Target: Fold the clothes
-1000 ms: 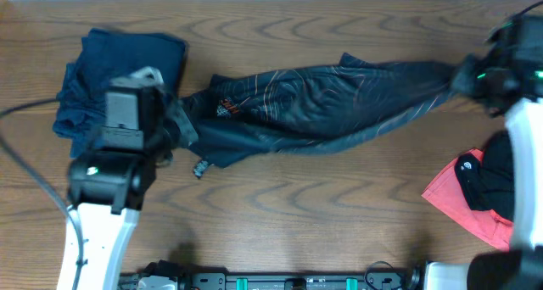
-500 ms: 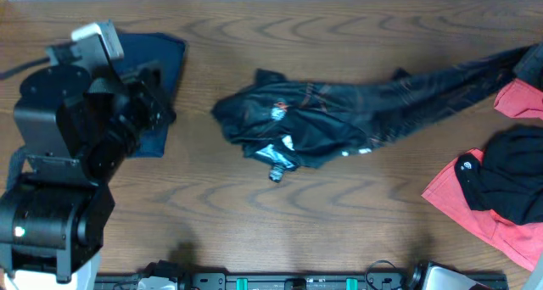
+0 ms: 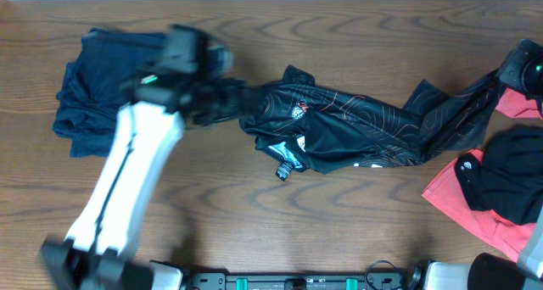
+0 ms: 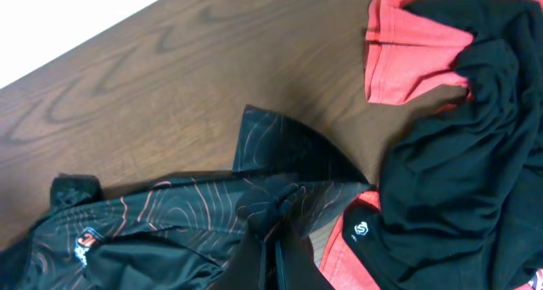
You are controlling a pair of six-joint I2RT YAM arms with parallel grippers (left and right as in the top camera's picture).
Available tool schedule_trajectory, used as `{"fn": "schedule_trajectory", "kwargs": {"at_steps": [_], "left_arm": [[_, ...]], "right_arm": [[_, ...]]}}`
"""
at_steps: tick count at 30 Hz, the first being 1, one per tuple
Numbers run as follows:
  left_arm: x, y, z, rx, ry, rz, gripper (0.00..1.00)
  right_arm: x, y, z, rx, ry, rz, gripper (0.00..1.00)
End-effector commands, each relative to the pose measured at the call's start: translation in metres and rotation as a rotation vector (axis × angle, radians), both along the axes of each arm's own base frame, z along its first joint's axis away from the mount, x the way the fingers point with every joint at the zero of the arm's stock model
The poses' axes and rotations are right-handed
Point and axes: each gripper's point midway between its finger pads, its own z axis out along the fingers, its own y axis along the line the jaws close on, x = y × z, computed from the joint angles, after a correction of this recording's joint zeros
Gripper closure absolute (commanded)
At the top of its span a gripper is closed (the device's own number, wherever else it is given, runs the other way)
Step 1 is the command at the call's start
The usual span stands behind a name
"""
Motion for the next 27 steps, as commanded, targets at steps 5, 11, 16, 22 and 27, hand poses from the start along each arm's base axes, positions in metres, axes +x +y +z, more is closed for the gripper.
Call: {"fn": "schedule_trajectory", "kwargs": {"at_steps": [5,11,16,22,27], "left_arm": [[0.006,-0.079,-0.087,-0.024,0.109,-0.251,0.35],[0.0,-0.127,-0.125,-0.09,0.14,-0.355,0.36],[-0.01,-0.14,-0.152,-0.056,0.177,-0.388,0.36],[-0.009,-0.145,-0.167,-0.033,0.172,-0.399,0.39],[-0.002,-0.159,-0.163,-0.06,0.114,-0.419,0.48]], "right_arm": [[0.0,-0.005,-0.009,-0.011,0.035,-0.004,0.99],[-0.001,-0.008,-0.009,-0.024,0.04,-0.014,0.99],[-0.001,-0.008,-0.009,-0.024,0.04,-0.014,0.99],[-0.001,-0.008,-0.01,-0.024,0.042,-0.014,0.99],[-0.001,-0.008,-0.01,-0.024,0.042,-0.014,0.99]]}}
